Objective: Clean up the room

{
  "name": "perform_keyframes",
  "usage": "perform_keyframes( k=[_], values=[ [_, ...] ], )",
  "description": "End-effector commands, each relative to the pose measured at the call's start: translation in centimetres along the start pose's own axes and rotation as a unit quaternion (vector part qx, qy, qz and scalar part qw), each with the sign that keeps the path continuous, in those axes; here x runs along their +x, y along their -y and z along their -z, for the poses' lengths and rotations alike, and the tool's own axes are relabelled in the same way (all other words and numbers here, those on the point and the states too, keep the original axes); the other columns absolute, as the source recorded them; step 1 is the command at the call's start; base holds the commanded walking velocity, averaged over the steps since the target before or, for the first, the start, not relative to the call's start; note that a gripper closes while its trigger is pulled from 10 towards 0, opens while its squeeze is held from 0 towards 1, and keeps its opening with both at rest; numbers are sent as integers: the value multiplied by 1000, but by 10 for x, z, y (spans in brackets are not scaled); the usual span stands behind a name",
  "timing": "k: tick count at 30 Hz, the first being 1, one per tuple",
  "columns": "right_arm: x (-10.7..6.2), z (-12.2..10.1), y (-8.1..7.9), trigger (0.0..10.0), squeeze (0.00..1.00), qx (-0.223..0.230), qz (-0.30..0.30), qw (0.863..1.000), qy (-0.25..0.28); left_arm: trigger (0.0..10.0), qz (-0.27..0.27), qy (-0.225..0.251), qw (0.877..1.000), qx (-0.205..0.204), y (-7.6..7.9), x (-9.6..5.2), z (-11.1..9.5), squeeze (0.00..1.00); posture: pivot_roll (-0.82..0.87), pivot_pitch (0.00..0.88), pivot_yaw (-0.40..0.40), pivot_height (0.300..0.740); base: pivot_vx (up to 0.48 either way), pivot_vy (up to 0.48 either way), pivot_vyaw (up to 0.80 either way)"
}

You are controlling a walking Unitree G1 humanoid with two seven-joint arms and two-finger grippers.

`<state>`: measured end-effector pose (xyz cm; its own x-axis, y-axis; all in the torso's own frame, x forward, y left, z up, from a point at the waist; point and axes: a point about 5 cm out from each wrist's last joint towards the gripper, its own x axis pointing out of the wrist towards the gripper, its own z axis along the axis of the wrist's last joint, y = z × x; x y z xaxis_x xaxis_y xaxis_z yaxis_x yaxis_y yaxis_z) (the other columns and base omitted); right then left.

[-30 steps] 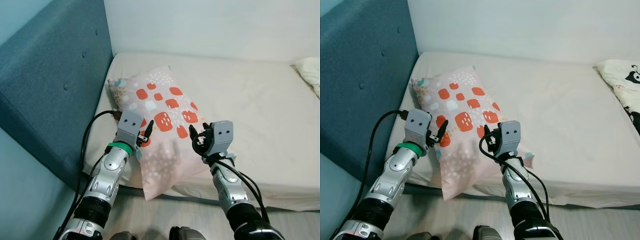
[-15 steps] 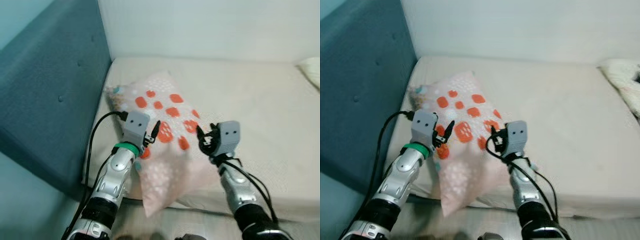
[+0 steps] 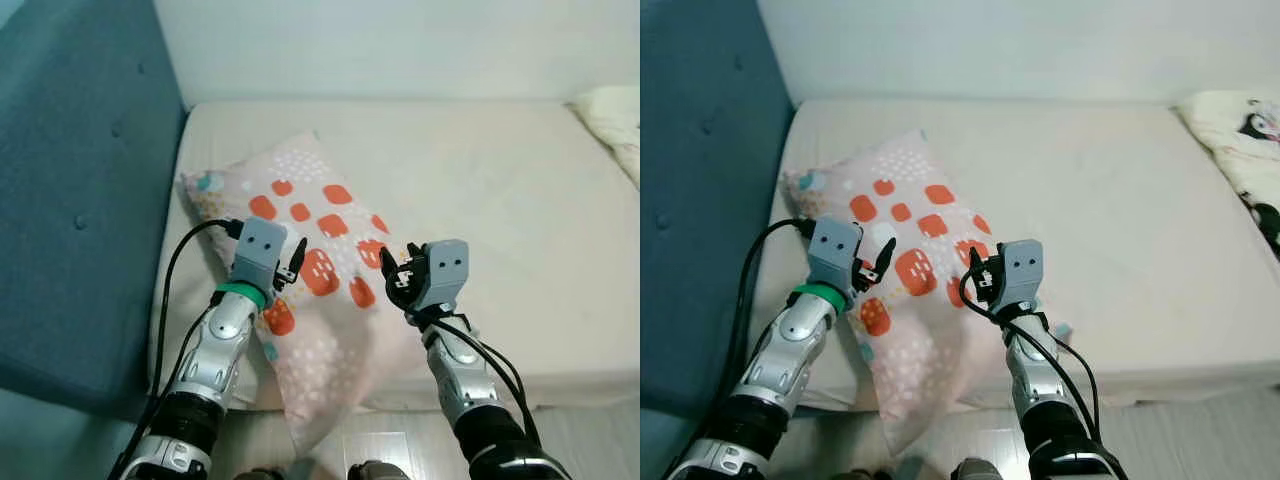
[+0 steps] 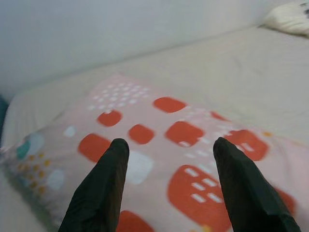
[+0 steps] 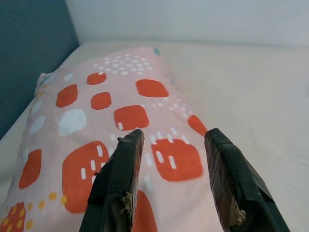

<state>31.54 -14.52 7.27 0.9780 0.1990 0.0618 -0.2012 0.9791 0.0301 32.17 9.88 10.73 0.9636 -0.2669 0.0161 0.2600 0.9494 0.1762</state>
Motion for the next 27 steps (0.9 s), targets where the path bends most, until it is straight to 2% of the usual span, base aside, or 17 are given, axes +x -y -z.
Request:
perform_keyframes(
  k=[1, 5, 27],
  values=[
    [-5, 7, 0, 10000, 0, 3, 1, 1000, -13, 10000, 4, -17, 1000, -1, 1, -4, 9, 0, -6, 0, 32, 734, 0, 0, 0],
    [-6, 7, 0, 10000, 0, 2, 1, 1000, -14, 10000, 4, -18, 1000, 0, 1, -5, 10, 0, -5, 0, 33, 734, 0, 0, 0],
    [-4, 7, -3, 10000, 0, 7, -8, 1000, -15, 10000, 3, -25, 1000, 4, 0, -4, 12, 0, -5, 0, 33, 649, 0, 0, 0]
  ],
)
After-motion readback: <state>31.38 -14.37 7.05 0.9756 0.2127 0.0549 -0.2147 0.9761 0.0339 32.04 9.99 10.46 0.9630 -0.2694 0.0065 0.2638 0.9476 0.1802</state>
